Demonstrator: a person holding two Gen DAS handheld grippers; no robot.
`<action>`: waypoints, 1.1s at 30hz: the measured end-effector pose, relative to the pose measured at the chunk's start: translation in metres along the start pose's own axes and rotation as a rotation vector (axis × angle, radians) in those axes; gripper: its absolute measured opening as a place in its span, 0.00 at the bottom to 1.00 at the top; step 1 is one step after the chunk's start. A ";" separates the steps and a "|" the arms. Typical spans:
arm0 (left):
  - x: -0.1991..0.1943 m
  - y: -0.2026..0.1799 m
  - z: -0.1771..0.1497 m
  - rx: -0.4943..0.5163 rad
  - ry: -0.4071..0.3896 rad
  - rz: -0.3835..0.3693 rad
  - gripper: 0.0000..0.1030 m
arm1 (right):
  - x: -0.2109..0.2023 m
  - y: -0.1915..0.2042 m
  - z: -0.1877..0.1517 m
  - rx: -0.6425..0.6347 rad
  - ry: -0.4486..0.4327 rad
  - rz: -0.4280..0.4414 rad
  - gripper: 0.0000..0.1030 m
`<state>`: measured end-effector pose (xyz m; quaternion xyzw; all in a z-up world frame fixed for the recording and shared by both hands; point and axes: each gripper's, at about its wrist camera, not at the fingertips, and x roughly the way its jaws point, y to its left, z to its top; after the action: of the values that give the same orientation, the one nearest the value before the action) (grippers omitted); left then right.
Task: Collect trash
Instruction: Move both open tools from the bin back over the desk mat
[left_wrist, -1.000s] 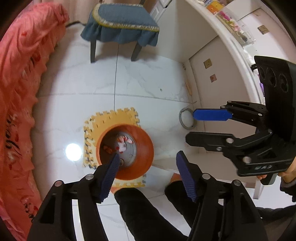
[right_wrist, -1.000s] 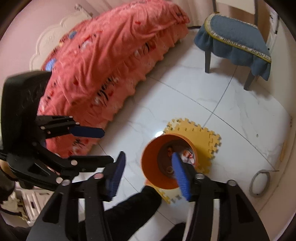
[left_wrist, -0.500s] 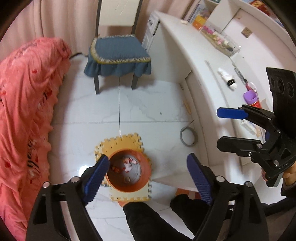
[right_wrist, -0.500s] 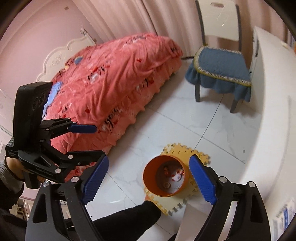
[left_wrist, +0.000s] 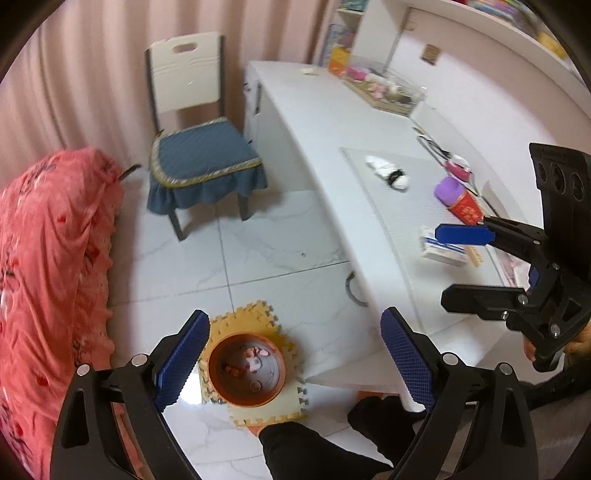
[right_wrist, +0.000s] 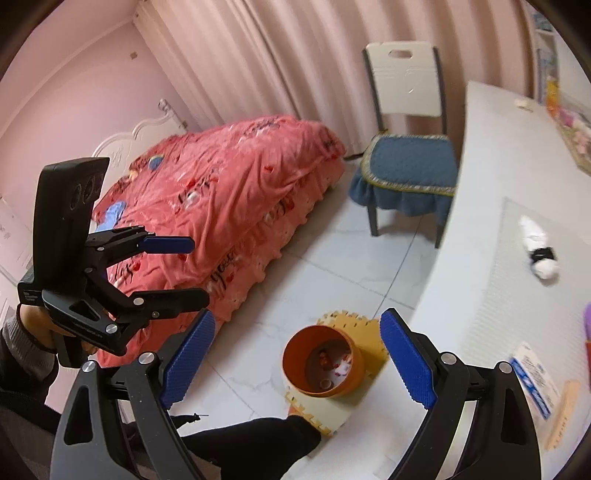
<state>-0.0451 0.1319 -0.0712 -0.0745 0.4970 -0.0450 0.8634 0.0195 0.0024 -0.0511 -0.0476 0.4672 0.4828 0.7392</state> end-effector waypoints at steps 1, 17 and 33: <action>-0.001 -0.006 0.002 0.015 -0.005 -0.002 0.94 | -0.011 -0.005 -0.003 0.008 -0.016 -0.010 0.87; 0.020 -0.115 0.047 0.309 -0.013 -0.131 0.94 | -0.134 -0.100 -0.066 0.235 -0.210 -0.217 0.87; 0.069 -0.173 0.084 0.443 0.073 -0.219 0.94 | -0.169 -0.168 -0.104 0.392 -0.210 -0.347 0.87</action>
<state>0.0618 -0.0418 -0.0582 0.0649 0.4946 -0.2490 0.8302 0.0638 -0.2540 -0.0485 0.0671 0.4575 0.2519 0.8502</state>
